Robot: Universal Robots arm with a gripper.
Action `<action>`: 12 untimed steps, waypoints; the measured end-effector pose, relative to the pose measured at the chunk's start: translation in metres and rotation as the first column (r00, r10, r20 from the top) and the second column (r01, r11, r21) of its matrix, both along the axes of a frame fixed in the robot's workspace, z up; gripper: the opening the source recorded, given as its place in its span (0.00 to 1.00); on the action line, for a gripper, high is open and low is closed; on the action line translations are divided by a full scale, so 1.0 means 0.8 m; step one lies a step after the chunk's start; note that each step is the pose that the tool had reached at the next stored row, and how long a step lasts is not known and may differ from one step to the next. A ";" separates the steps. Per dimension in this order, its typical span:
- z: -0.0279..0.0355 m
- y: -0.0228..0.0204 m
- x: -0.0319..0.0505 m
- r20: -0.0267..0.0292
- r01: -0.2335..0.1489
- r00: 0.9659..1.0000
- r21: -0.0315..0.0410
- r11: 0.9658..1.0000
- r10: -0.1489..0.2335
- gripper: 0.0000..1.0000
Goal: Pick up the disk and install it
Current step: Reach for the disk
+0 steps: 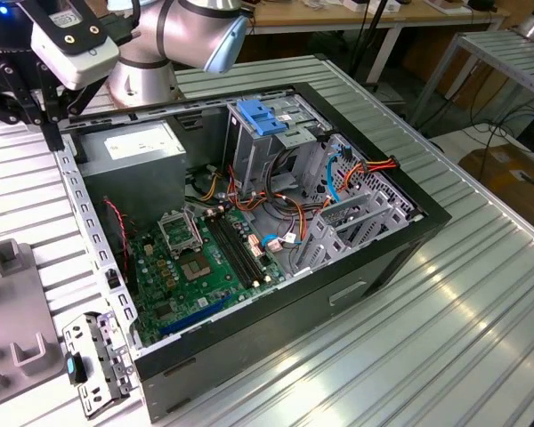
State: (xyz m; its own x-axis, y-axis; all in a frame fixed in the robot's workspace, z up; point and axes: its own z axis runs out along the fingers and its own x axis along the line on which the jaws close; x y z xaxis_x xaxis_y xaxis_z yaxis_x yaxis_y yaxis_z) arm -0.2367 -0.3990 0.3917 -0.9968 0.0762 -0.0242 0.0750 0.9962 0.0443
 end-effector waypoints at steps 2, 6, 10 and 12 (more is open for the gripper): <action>-0.0001 0.0000 -0.003 0.000 0.000 1.000 0.000 1.000 0.000 0.11; -0.0001 0.0000 -0.009 0.000 0.000 1.000 0.000 1.000 0.000 0.11; -0.0001 0.0000 -0.014 0.000 0.000 1.000 0.000 1.000 0.000 0.11; -0.0002 0.0000 -0.017 0.000 0.000 1.000 0.000 1.000 0.000 0.11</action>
